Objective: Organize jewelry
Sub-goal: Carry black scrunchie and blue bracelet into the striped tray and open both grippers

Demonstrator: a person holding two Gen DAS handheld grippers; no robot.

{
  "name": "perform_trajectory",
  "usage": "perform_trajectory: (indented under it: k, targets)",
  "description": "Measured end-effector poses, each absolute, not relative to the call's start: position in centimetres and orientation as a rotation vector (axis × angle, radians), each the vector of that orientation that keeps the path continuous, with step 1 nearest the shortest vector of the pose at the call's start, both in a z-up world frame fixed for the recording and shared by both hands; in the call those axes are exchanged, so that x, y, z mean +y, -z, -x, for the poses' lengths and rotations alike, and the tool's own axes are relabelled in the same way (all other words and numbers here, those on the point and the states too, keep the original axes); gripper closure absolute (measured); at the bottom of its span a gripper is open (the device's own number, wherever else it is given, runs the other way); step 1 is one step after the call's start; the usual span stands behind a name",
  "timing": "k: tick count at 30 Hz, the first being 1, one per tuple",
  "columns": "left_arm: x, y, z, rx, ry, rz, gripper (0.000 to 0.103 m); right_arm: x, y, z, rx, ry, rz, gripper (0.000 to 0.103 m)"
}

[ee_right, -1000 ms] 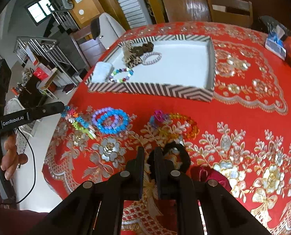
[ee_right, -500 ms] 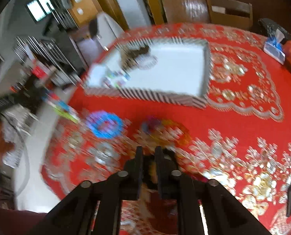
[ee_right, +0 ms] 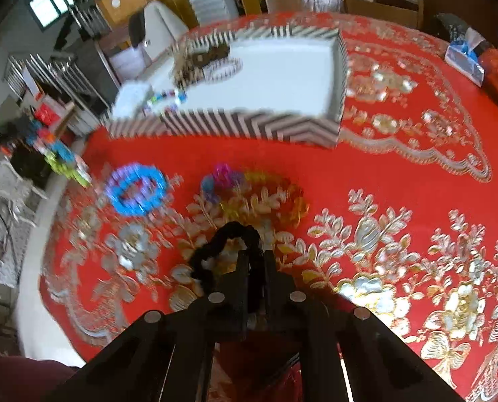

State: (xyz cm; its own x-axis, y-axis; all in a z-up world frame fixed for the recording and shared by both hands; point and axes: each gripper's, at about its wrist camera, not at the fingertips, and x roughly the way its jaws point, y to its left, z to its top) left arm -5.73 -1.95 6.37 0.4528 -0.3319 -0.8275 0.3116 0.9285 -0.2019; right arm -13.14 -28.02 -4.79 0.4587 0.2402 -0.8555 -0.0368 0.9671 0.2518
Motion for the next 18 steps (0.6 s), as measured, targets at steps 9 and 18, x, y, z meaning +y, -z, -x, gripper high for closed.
perform_trajectory:
  k: [9,18]
  targets:
    - [-3.3,-7.6,4.2,0.992,0.423,-0.007,0.093,-29.1,-0.7,11.3,0.965,-0.172,-0.241,0.096]
    - [-6.9,-8.0,1.3,0.964,0.434,-0.076,0.093,-30.5,-2.8,6.4,0.928,-0.162,-0.236,0.096]
